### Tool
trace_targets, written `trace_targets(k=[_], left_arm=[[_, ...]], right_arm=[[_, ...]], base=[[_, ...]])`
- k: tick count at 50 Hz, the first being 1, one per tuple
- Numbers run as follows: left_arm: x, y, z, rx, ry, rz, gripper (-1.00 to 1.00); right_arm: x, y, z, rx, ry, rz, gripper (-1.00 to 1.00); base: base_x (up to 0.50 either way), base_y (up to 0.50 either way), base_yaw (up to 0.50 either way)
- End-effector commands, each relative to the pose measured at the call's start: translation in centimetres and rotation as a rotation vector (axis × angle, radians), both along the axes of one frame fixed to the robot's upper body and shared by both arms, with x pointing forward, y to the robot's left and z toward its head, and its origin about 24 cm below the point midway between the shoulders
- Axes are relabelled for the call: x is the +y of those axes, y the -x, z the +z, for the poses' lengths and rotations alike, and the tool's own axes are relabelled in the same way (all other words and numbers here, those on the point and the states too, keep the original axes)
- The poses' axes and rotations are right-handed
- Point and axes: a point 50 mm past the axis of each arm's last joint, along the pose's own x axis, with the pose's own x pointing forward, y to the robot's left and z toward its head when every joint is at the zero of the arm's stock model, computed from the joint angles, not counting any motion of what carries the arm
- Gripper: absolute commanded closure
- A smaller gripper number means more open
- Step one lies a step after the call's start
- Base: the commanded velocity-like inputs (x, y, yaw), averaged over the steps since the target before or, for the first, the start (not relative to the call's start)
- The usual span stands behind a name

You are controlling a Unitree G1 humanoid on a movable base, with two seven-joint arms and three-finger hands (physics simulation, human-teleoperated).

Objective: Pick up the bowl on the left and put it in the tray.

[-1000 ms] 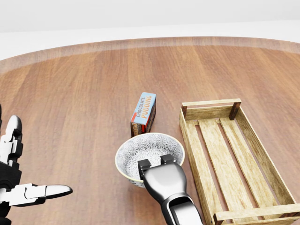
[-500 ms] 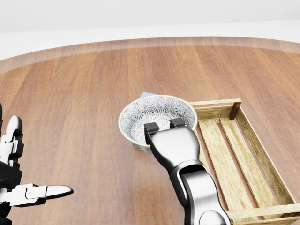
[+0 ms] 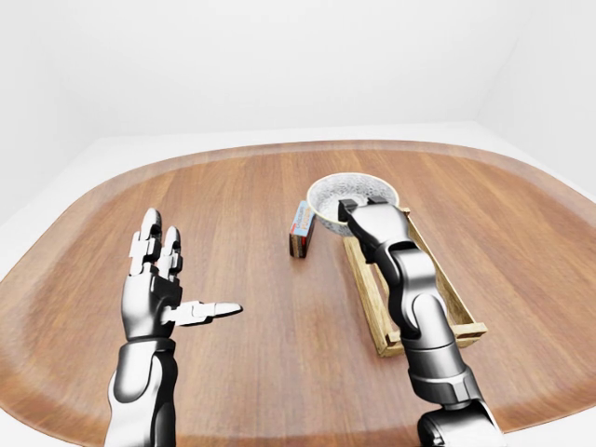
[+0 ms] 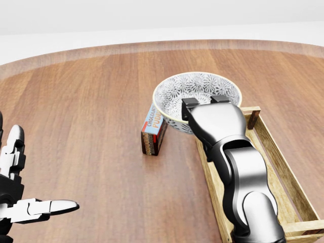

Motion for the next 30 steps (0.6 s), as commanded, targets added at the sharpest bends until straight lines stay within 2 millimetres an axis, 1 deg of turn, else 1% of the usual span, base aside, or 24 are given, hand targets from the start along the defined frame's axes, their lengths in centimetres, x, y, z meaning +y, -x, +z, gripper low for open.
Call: trace_targets(k=[1,3,12,13,17,24,30], left_arm=[[-0.9,-0.7,-1.9,0.083,0.004,-0.015,-1.0],[-0.9,-0.7,-1.9,0.085,0.004,-0.015,-1.0],[-1.0,-0.9,-2.1,0.091,0.003,-0.017,-1.0],[-1.0,-0.9,-2.1,0.093,0.002,-0.018,-1.0],[-1.0,-1.0,-2.3,0.102,0.003,-0.019,-1.0],[-0.9,-1.0,-2.2,0.097,0.003,-0.017,-1.0],[-0.9,-0.9,-2.1,0.095,0.002,-0.018,-1.0]], right_arm=[[-2.2,-1.9,1.2,-0.023,0.011,-0.055,1.0],[-3.0,-2.6,1.0,-0.02,0.014,-0.073,1.0],[-4.8,-3.5,0.5,-0.004,0.001,-0.106,1.0],[-5.3,-3.8,0.4,-0.01,0.008,-0.121,1.0],[-6.3,-4.4,-0.2,-0.006,-0.001,-0.145,1.0],[-6.9,-4.7,-0.4,-0.004,0.004,-0.155,1.0],[-7.5,-5.0,-1.1,-0.001,0.003,-0.174,1.0]], base=[[0.0,0.0,0.0],[0.0,0.0,0.0],[0.0,0.0,0.0],[0.0,0.0,0.0],[0.0,0.0,0.0],[0.0,0.0,0.0],[0.0,0.0,0.0]])
